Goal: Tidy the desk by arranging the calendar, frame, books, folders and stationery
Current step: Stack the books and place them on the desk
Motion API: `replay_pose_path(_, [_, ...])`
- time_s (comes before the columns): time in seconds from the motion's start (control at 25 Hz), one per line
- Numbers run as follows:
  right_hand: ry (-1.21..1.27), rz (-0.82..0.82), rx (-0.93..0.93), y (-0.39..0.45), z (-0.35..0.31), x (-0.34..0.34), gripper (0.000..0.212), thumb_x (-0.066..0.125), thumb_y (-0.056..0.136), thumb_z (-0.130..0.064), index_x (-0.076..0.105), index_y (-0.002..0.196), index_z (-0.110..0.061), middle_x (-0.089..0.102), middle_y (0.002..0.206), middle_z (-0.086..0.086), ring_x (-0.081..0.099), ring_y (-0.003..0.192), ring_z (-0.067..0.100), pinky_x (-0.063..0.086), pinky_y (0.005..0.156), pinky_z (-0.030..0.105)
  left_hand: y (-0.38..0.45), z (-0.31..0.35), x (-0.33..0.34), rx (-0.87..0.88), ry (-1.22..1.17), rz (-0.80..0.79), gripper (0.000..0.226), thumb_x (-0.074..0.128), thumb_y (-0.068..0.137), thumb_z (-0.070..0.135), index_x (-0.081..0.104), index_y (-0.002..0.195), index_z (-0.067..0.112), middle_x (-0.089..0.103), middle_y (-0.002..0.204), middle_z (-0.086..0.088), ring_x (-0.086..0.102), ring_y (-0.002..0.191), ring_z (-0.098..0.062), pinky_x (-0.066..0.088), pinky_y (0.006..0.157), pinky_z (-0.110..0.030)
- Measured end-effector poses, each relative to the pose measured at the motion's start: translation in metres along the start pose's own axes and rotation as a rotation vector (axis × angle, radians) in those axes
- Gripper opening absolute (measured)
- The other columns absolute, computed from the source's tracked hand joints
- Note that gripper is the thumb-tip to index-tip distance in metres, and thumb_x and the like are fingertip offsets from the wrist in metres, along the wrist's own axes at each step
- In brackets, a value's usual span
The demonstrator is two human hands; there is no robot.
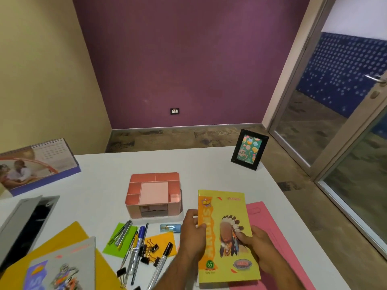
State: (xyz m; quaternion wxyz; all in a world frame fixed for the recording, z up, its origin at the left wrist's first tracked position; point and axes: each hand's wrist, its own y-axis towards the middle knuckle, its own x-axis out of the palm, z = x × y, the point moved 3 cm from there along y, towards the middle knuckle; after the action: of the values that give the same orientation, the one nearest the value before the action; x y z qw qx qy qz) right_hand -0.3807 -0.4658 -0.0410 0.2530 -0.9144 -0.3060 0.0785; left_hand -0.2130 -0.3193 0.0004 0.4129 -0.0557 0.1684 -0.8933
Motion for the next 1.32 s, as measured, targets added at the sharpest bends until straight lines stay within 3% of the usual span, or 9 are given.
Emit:
replay_pose_path(0.08, [0.023, -0.057, -0.050, -0.005, -0.005, 0.027, 0.029, 0.070, 0.083, 0.001, 0.065, 0.111, -0.007, 0.075, 0.103, 0.017, 0.072, 0.091, 0.040, 0.060, 0.074, 0.050, -0.003, 0.003, -0.030, 0.010, -0.002, 0.031, 0.029, 0.055, 0.091, -0.005, 0.058, 0.102, 0.021, 0.073, 0.093, -0.004, 0.070, 0.063, -0.021, 0.055, 0.053, -0.033])
replay_pose_path(0.16, [0.019, -0.082, -0.093, -0.010, -0.006, 0.054, 0.030, 0.069, 0.083, 0.003, 0.066, 0.111, -0.009, 0.075, 0.104, 0.016, 0.072, 0.093, 0.038, 0.059, 0.076, 0.049, -0.008, 0.002, -0.059, -0.005, -0.008, 0.066, 0.027, 0.060, 0.089, -0.001, 0.061, 0.104, 0.022, 0.074, 0.093, -0.003, 0.074, 0.070, -0.021, 0.061, 0.060, -0.040])
replay_pose_path(0.28, [0.028, -0.122, -0.114, -0.019, -0.003, 0.097, 0.032, 0.069, 0.083, 0.005, 0.067, 0.111, -0.009, 0.075, 0.103, 0.015, 0.072, 0.095, 0.038, 0.058, 0.081, 0.052, -0.014, -0.003, -0.108, 0.007, 0.071, 0.141, 0.020, 0.068, 0.089, 0.015, 0.062, 0.105, 0.023, 0.071, 0.091, 0.003, 0.072, 0.067, -0.005, 0.056, 0.052, -0.024])
replay_pose_path(0.48, [0.048, -0.140, -0.087, -0.035, 0.002, 0.153, 0.027, 0.069, 0.084, 0.004, 0.065, 0.108, -0.007, 0.075, 0.100, 0.019, 0.072, 0.089, 0.043, 0.058, 0.077, 0.056, -0.029, -0.027, -0.223, 0.019, 0.346, 0.436, 0.023, 0.071, 0.087, 0.037, 0.062, 0.101, 0.021, 0.069, 0.096, 0.003, 0.065, 0.084, -0.015, 0.056, 0.073, -0.036])
replay_pose_path(0.64, [0.010, -0.178, -0.072, -0.045, 0.003, 0.182, 0.023, 0.070, 0.084, 0.000, 0.066, 0.106, -0.007, 0.075, 0.099, 0.018, 0.072, 0.085, 0.042, 0.059, 0.072, 0.055, -0.054, -0.067, -0.322, -0.257, 0.655, 0.644, 0.048, 0.073, 0.083, 0.040, 0.057, 0.123, 0.019, 0.063, 0.123, -0.008, 0.054, 0.114, -0.031, 0.050, 0.090, -0.044])
replay_pose_path(0.76, [-0.017, -0.192, -0.066, -0.050, 0.006, 0.198, 0.023, 0.069, 0.085, 0.000, 0.066, 0.106, -0.009, 0.076, 0.099, 0.015, 0.073, 0.086, 0.041, 0.060, 0.073, 0.055, -0.080, -0.092, -0.367, -0.496, 0.804, 0.641, 0.071, 0.077, 0.072, 0.053, 0.048, 0.126, 0.018, 0.053, 0.125, -0.011, 0.049, 0.116, -0.033, 0.049, 0.091, -0.044])
replay_pose_path(1.04, [-0.063, -0.163, -0.051, -0.053, 0.013, 0.222, 0.021, 0.069, 0.086, -0.004, 0.066, 0.105, -0.014, 0.077, 0.095, 0.010, 0.074, 0.081, 0.038, 0.061, 0.068, 0.053, -0.098, -0.109, -0.377, -0.588, 0.675, 0.668, 0.106, 0.088, 0.067, 0.039, 0.021, 0.144, 0.013, 0.047, 0.133, -0.020, 0.048, 0.122, -0.038, 0.044, 0.099, -0.046])
replay_pose_path(1.2, [-0.070, -0.142, -0.081, -0.053, 0.018, 0.230, 0.023, 0.069, 0.086, -0.001, 0.068, 0.104, -0.014, 0.078, 0.093, 0.008, 0.075, 0.081, 0.034, 0.061, 0.069, 0.049, -0.097, -0.109, -0.380, -0.686, 0.495, 0.746, 0.109, 0.094, 0.060, 0.029, 0.023, 0.140, 0.009, 0.050, 0.130, -0.023, 0.050, 0.120, -0.041, 0.041, 0.103, -0.049])
replay_pose_path(1.32, [-0.065, -0.133, -0.077, -0.053, 0.022, 0.233, 0.025, 0.069, 0.085, -0.001, 0.069, 0.105, -0.016, 0.078, 0.094, 0.009, 0.074, 0.083, 0.034, 0.060, 0.075, 0.054, -0.094, -0.114, -0.384, -0.656, 0.439, 0.777, 0.105, 0.095, 0.058, 0.023, 0.026, 0.136, 0.007, 0.053, 0.125, -0.025, 0.051, 0.116, -0.044, 0.042, 0.102, -0.051])
